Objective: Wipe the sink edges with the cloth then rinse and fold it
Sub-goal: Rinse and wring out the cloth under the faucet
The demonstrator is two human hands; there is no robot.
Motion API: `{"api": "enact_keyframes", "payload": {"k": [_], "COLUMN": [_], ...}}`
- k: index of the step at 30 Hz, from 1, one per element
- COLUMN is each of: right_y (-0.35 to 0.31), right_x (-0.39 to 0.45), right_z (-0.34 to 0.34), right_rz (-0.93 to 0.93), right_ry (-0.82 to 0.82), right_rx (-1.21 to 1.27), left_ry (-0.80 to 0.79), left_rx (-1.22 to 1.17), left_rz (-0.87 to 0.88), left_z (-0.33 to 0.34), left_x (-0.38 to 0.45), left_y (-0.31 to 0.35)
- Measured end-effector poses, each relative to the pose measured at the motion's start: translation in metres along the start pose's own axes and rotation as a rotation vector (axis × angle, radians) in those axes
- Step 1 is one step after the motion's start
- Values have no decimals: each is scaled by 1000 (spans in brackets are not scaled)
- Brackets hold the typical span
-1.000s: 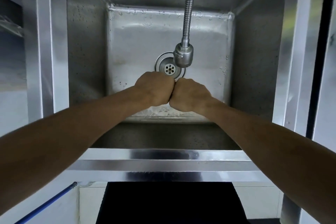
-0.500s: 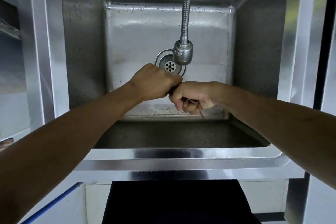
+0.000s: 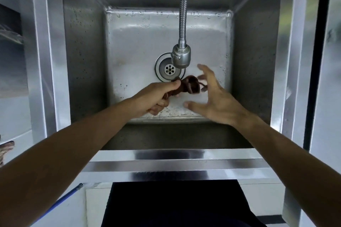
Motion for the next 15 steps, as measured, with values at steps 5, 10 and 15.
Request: {"api": "enact_keyframes", "payload": {"k": [5,10,15], "right_y": [-29,-53,-65], "right_x": [-17,-2,9], "right_z": [17,21,28], "right_rz": [-368,-297,-194], "right_ry": [302,290,-57], "right_rx": [-550,-732,-1085], "left_ry": [-264,-390,-469], "left_rx": [-264,-202,190], "left_rz": [-87,-111,-295], "left_z": [43,49,39], "left_x": [-2,0,-3], "left_y": [-5,4,-4]}}
Point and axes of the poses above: each hand's wrist, its own x-axis towards the middle knuckle, its own z-axis out of the palm, y = z × x, the point moved 7 cm from there along x, towards the middle knuckle, and after that the axes turned 7 degrees about -y, right-handed, at the moved point
